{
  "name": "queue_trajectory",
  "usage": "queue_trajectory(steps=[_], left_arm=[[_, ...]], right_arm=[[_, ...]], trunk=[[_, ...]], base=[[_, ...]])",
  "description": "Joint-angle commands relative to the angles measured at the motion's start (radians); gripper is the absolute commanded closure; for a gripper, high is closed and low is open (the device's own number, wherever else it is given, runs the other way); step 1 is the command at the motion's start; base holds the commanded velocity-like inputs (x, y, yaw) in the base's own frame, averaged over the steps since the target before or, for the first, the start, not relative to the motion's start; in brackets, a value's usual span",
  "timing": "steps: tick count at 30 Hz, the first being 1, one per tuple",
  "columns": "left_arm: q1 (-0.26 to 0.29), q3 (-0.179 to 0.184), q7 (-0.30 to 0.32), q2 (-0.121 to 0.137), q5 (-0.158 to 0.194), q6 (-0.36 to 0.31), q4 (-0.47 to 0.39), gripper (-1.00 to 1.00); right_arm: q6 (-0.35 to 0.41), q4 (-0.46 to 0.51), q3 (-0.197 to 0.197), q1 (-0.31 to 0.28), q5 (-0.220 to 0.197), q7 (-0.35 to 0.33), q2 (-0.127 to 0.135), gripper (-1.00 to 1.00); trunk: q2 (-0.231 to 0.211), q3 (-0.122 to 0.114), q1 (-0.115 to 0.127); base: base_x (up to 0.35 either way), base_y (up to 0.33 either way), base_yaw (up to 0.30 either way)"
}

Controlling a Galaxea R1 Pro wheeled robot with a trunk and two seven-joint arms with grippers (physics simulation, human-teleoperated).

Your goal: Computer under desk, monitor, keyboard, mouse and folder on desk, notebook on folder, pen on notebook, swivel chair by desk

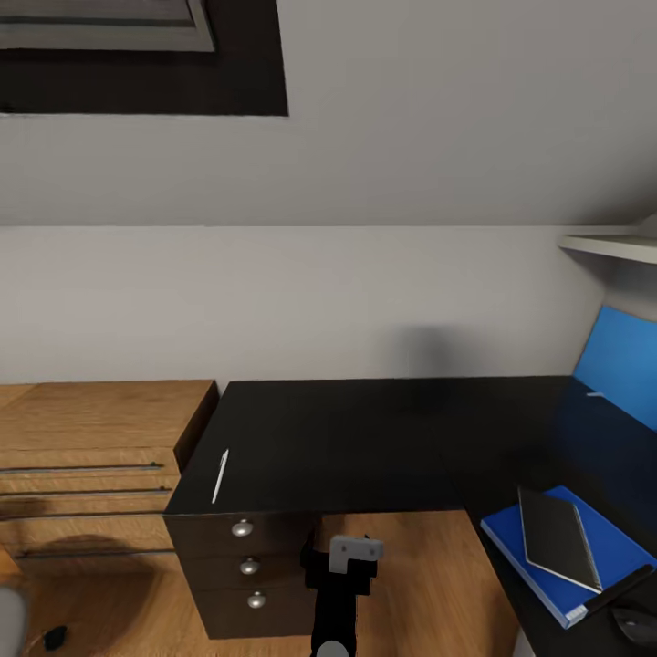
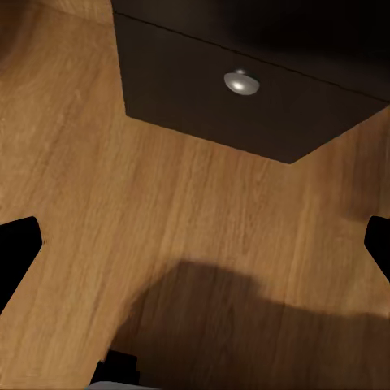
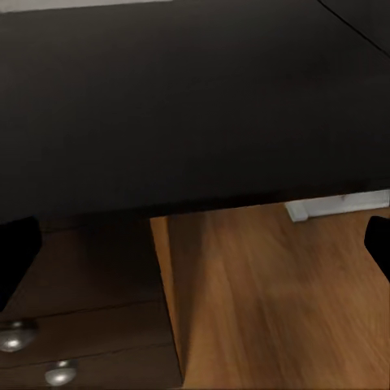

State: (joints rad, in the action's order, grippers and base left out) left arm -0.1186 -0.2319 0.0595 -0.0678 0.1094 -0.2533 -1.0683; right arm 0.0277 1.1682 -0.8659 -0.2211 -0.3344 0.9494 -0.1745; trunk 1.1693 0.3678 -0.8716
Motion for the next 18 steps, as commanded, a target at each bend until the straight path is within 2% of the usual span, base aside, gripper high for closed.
queue_trajectory(steps=[1, 18], left_arm=[[0.0, -0.004, 0.005, -0.001, 0.01, -0.008, -0.002, -1.0], [0.0, -0.004, 0.005, 0.001, 0.01, -0.008, -0.002, -1.0]], right_arm=[[0.003, 0.0, -0.002, -0.001, -0.005, 0.006, 0.0, -1.0], [0.003, -0.001, -0.002, -0.001, -0.005, 0.005, 0.0, -1.0]], trunk=[[0.001, 0.001, 0.0], [0.001, 0.001, 0.0]], base=[[0.0, 0.0, 0.274], [0.0, 0.0, 0.274]])
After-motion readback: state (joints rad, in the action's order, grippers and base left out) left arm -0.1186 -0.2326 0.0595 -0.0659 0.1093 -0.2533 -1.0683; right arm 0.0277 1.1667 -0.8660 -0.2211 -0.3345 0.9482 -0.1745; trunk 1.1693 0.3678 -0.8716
